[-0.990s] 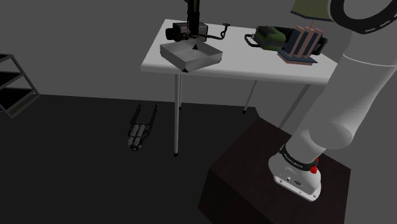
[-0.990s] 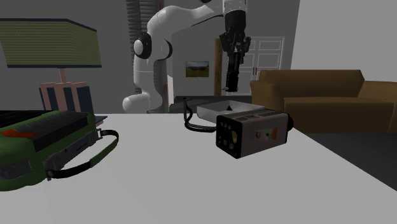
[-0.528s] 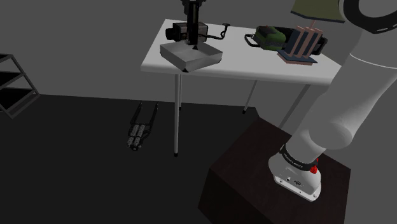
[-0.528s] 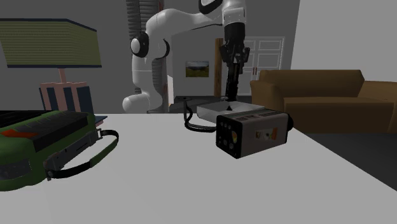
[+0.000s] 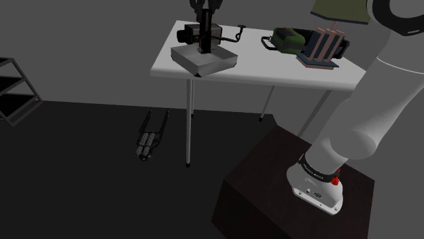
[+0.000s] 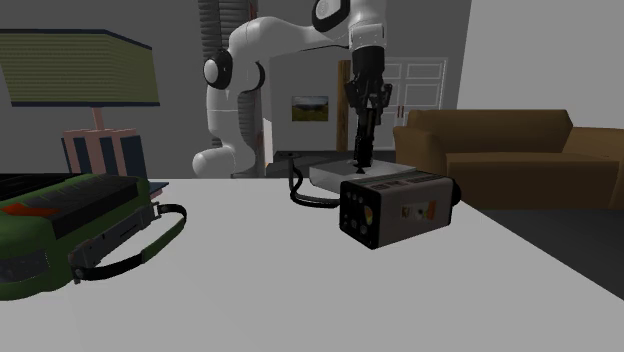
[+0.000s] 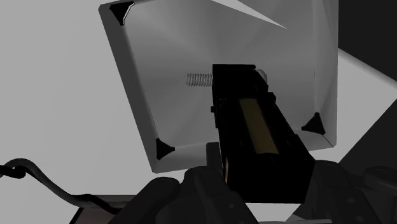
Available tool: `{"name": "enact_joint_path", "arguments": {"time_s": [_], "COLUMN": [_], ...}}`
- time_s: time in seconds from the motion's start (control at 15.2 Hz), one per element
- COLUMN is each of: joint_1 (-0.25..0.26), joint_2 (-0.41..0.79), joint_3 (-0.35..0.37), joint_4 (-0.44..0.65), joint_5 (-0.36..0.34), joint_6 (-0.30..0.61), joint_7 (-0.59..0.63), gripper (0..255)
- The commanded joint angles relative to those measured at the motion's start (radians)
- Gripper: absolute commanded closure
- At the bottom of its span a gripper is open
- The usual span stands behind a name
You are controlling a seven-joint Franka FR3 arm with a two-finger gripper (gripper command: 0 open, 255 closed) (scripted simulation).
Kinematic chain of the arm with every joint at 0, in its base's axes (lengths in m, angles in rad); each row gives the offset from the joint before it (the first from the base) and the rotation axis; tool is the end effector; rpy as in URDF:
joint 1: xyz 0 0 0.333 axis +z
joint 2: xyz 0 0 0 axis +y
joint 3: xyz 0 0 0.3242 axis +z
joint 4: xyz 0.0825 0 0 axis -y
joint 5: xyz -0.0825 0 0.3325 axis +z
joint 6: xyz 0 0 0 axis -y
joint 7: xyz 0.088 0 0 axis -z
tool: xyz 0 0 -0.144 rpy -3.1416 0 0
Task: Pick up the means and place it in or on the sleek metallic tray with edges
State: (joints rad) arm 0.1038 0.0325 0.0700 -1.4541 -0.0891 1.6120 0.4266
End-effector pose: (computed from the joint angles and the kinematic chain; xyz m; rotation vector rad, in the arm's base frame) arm 0.5170 0.0774 0.6332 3.0625 -0.3924 0.2250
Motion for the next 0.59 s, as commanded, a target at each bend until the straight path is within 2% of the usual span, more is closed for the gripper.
{"name": "enact_joint_path", "arguments": {"time_s": [0.0,0.13,0.2,0.53], "joint_1": [0.0,0.0,0.0,0.0], "joint_2": [0.0,0.0,0.0,0.0], "joint_3": [0.0,0.0,0.0,0.0], "joint_4": [-0.001,-0.001,-0.001,-0.001], "joint_5": [0.0,0.0,0.0,0.0], "joint_6": [0.001,0.001,0.001,0.001], "joint_7": [0.0,0.0,0.0,0.0], "gripper": [255,255,0,0]}}
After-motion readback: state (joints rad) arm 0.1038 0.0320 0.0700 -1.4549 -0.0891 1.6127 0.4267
